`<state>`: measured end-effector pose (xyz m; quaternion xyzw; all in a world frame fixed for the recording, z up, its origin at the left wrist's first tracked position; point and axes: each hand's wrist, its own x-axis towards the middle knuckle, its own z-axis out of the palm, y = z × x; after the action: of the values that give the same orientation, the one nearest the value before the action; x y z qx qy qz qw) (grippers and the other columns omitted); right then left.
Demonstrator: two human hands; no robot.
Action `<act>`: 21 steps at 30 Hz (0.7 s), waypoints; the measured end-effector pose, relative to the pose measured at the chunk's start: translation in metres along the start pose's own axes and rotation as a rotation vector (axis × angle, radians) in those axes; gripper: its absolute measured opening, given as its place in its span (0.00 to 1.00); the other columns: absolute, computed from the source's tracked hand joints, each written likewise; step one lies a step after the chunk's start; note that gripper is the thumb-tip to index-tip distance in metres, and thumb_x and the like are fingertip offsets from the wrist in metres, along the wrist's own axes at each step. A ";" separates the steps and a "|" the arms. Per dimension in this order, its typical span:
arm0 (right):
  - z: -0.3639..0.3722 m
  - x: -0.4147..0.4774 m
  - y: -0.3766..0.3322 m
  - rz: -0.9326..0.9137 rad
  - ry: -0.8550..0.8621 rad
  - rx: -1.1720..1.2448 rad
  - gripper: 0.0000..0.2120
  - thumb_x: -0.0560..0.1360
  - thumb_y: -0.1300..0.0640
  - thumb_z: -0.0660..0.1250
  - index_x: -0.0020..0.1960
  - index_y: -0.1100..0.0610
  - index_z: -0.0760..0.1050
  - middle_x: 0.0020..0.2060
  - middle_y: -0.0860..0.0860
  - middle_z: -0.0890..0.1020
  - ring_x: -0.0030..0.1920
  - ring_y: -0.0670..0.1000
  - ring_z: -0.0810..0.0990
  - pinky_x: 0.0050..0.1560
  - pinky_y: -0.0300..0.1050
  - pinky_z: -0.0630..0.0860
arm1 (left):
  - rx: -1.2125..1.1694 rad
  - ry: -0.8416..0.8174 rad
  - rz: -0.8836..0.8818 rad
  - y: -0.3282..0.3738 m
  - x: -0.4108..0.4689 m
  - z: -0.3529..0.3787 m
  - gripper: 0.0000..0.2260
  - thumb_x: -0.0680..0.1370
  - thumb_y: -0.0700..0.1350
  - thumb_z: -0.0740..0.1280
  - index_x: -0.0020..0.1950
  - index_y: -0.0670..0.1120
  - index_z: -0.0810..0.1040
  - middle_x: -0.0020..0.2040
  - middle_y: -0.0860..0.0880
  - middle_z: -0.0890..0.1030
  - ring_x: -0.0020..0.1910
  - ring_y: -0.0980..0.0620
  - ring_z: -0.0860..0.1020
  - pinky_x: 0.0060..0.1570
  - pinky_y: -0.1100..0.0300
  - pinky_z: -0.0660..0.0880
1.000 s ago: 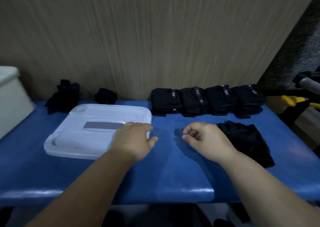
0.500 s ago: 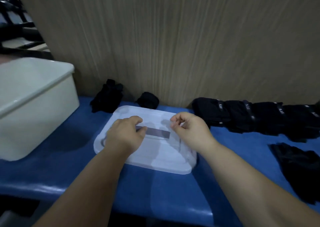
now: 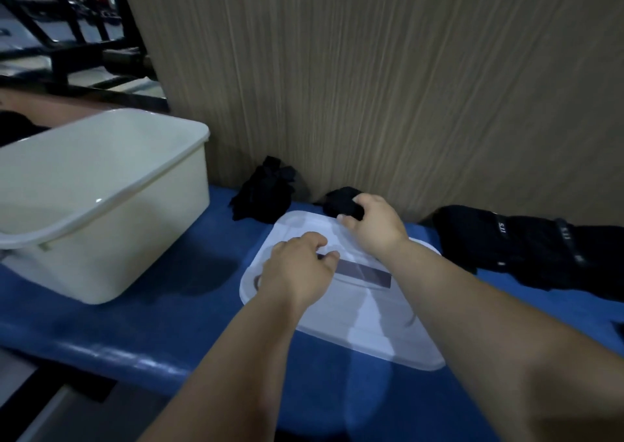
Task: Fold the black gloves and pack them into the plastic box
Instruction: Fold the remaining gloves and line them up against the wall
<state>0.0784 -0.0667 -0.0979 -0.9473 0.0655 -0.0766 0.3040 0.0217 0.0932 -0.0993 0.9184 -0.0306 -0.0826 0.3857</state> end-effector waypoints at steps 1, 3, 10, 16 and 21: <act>-0.003 -0.004 0.001 -0.023 0.008 0.026 0.23 0.77 0.48 0.67 0.68 0.57 0.70 0.66 0.52 0.71 0.62 0.53 0.73 0.54 0.40 0.66 | -0.049 0.010 0.020 0.003 -0.001 -0.001 0.18 0.78 0.58 0.61 0.68 0.57 0.70 0.64 0.56 0.74 0.61 0.52 0.74 0.60 0.49 0.74; -0.014 -0.018 0.003 -0.120 0.045 0.074 0.17 0.75 0.52 0.70 0.61 0.57 0.75 0.57 0.51 0.74 0.57 0.52 0.75 0.51 0.39 0.66 | -0.187 0.078 0.094 0.012 -0.006 -0.002 0.18 0.79 0.54 0.62 0.69 0.55 0.69 0.64 0.56 0.74 0.59 0.56 0.73 0.60 0.56 0.72; -0.086 -0.114 0.051 -0.383 0.132 0.070 0.16 0.66 0.63 0.72 0.40 0.43 0.72 0.41 0.42 0.74 0.43 0.42 0.75 0.42 0.31 0.68 | -0.285 -0.036 0.483 0.052 -0.032 0.016 0.16 0.79 0.46 0.65 0.66 0.58 0.73 0.58 0.60 0.76 0.55 0.63 0.74 0.59 0.61 0.71; -0.131 -0.185 0.101 -0.217 0.216 0.090 0.19 0.65 0.69 0.74 0.39 0.45 0.76 0.42 0.44 0.75 0.46 0.45 0.77 0.45 0.33 0.72 | -0.141 -0.317 0.696 0.083 -0.067 0.057 0.18 0.78 0.42 0.67 0.65 0.58 0.74 0.49 0.64 0.72 0.44 0.68 0.73 0.47 0.76 0.66; -0.140 -0.223 0.122 -0.123 0.244 0.146 0.18 0.63 0.72 0.73 0.35 0.49 0.75 0.39 0.45 0.75 0.41 0.44 0.76 0.41 0.29 0.68 | -0.058 -0.384 0.757 0.096 -0.087 0.089 0.18 0.74 0.43 0.71 0.59 0.58 0.72 0.50 0.63 0.73 0.47 0.65 0.71 0.49 0.70 0.70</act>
<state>-0.1755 -0.2061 -0.0804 -0.9086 0.0379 -0.2141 0.3566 -0.0790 -0.0262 -0.0814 0.7992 -0.4345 -0.1055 0.4017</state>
